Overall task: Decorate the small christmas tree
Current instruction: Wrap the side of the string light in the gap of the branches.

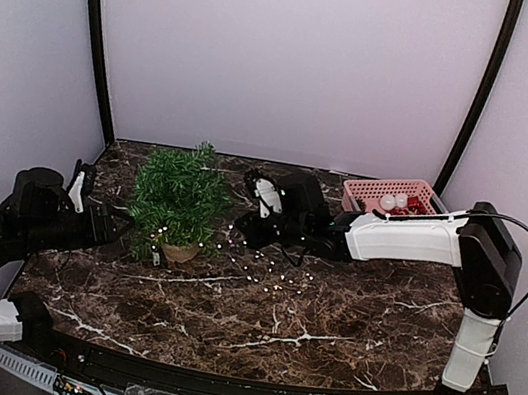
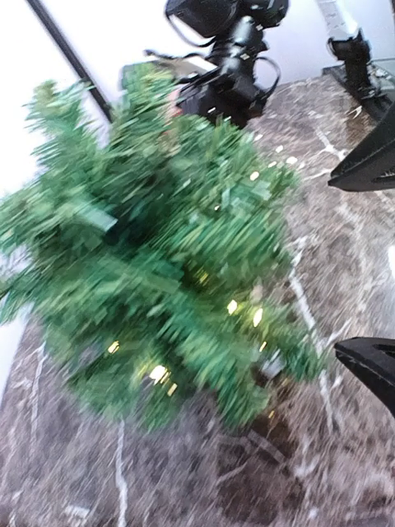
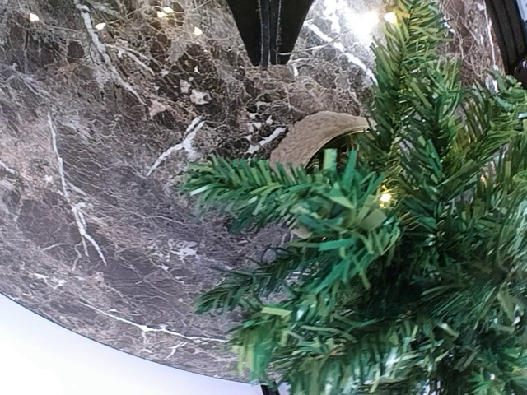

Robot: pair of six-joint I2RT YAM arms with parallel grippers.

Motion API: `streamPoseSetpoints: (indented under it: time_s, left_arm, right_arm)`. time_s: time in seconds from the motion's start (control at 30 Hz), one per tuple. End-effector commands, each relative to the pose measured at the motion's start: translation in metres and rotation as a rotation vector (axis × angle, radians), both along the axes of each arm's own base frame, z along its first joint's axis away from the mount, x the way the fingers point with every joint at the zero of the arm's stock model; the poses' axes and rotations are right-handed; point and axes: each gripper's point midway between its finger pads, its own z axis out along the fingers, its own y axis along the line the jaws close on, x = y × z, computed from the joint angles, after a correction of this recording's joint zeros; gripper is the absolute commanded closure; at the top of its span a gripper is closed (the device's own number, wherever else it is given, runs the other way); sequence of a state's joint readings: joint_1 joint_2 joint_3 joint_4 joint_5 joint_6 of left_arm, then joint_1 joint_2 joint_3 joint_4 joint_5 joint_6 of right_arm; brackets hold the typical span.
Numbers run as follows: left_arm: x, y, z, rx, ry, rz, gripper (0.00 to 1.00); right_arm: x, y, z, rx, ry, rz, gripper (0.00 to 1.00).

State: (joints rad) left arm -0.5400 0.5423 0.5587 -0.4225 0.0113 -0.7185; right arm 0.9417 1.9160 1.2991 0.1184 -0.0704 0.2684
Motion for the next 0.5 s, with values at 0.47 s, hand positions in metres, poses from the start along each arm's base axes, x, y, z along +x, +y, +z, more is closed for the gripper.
streamPoseSetpoints:
  time_s: [0.47]
  left_arm:
    - [-0.002,-0.116,-0.008,-0.086,0.031,-0.152,0.2]
  right_arm:
    - [0.012,-0.001,0.026,0.067,-0.053,-0.066,1.0]
